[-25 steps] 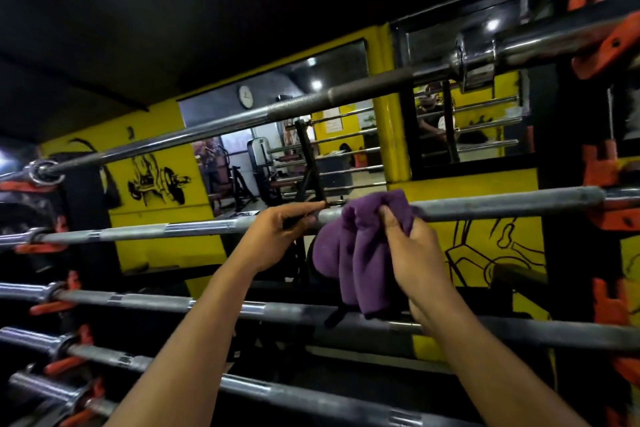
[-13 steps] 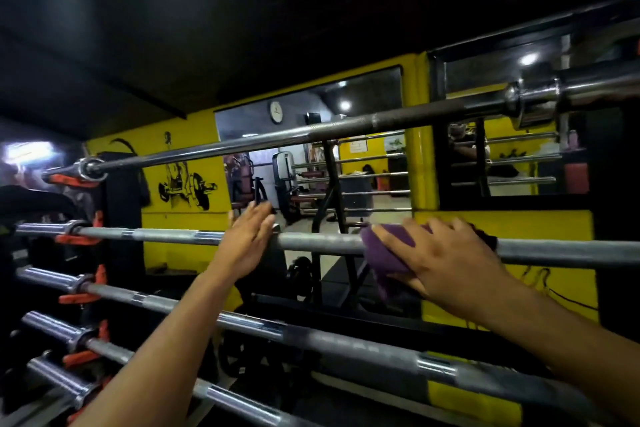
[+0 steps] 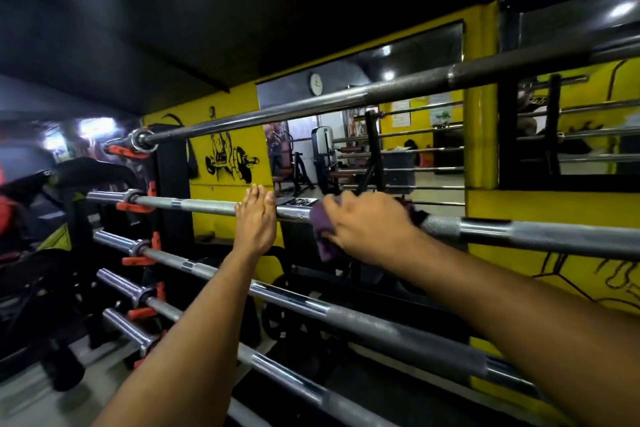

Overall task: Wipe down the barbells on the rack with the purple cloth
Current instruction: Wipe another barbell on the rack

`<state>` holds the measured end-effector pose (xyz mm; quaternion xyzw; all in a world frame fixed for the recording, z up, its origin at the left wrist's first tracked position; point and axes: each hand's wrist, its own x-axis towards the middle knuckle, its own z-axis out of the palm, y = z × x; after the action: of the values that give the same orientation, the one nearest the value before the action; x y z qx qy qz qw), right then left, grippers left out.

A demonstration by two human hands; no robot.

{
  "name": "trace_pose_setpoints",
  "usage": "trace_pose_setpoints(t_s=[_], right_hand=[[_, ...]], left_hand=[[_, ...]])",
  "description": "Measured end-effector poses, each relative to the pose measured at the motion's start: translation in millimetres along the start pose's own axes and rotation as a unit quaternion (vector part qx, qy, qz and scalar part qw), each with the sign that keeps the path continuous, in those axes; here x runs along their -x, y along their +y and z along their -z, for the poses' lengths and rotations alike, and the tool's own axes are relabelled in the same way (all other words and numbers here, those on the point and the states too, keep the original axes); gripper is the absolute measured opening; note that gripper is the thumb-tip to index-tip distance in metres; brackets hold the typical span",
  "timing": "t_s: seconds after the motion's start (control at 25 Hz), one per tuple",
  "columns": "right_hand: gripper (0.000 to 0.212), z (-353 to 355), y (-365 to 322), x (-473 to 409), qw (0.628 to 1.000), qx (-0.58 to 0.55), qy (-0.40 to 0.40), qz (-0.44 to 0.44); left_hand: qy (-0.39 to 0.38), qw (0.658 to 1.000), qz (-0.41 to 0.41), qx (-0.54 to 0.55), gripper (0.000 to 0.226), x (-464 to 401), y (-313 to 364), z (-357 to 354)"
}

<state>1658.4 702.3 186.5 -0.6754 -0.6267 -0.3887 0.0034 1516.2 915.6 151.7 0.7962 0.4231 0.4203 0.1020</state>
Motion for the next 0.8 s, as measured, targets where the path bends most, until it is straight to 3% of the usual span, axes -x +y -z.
trace_pose_setpoints(t_s=[0.16, 0.56, 0.8], right_hand=[[0.063, -9, -15, -24, 1.0, -0.012, 0.011, 0.004], [0.066, 27, 77, 94, 0.999, 0.007, -0.039, -0.013], [0.058, 8, 18, 11, 1.0, 0.001, -0.02, -0.004]], left_hand=[[-0.007, 1.0, -0.003, 0.013, 0.058, 3, -1, 3], [0.004, 0.996, -0.085, 0.024, 0.057, 1, -26, 1], [-0.008, 0.996, -0.085, 0.016, 0.056, 2, -23, 3]])
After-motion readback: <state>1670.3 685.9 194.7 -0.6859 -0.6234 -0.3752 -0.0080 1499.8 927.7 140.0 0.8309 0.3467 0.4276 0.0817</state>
